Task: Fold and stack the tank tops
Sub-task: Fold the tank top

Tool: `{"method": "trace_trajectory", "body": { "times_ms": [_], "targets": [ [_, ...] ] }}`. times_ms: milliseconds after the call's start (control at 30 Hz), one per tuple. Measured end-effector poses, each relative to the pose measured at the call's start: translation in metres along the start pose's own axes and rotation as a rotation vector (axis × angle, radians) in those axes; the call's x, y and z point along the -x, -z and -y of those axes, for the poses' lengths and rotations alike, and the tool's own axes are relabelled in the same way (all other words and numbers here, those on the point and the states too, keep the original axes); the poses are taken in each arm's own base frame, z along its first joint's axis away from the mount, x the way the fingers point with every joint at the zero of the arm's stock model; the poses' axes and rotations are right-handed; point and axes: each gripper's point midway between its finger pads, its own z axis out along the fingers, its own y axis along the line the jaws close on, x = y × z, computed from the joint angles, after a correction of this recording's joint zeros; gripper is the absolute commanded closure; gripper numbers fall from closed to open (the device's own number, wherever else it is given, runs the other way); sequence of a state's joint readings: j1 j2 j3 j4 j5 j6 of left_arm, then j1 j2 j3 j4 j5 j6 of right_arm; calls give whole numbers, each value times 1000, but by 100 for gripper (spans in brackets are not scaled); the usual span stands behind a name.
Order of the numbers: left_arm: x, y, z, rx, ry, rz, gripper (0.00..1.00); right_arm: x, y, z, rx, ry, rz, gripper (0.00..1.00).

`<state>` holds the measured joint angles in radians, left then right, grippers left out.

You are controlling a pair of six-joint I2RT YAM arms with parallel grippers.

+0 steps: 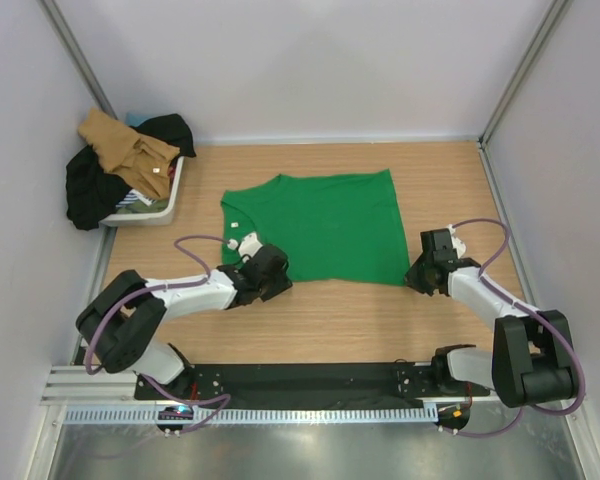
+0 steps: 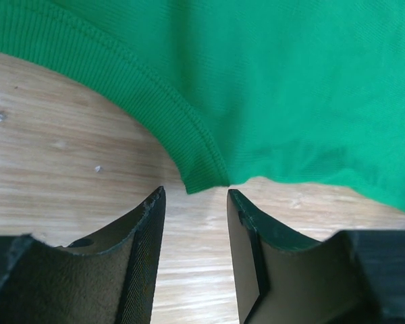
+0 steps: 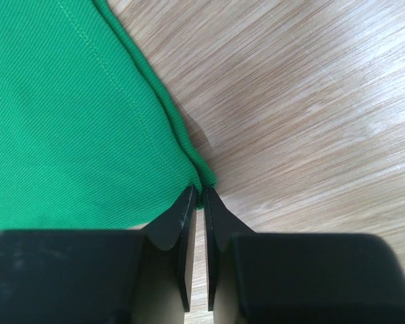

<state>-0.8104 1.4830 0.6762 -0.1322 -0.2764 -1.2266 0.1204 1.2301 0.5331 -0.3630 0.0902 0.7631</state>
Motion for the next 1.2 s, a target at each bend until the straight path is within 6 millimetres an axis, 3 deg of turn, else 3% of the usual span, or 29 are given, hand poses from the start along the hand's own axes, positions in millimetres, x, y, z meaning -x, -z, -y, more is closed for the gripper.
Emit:
{"method": "trace_trajectory", "body": {
  "times_ms": [67,100,167,300,433,567,733,900,1200],
  "targets": [
    [1,-4,2,2,-1,5,57,0,0,0,2,0,2,88],
    [3,-6,5,2,-3,12,66,0,0,0,2,0,2,88],
    [5,-10,9,2,-4,20,71,0,0,0,1,0,1,89],
    [7,-17,9,21,-16,38,100,0,1,0,2,2,1,92],
    [12,-21,13,31,-38,56,100,0,3,0,2,3,2,99],
    [13,-19,14,33,-61,50,100,2,9,0,-5,7,5,99],
    [4,-5,8,45,-100,-16,100,17,25,-6,-2,11,42,99],
    [1,13,17,12,-120,-74,100,30,38,-14,13,19,79,99],
    [16,21,16,-3,-110,-127,100,41,40,-22,3,39,78,99]
  ]
}}
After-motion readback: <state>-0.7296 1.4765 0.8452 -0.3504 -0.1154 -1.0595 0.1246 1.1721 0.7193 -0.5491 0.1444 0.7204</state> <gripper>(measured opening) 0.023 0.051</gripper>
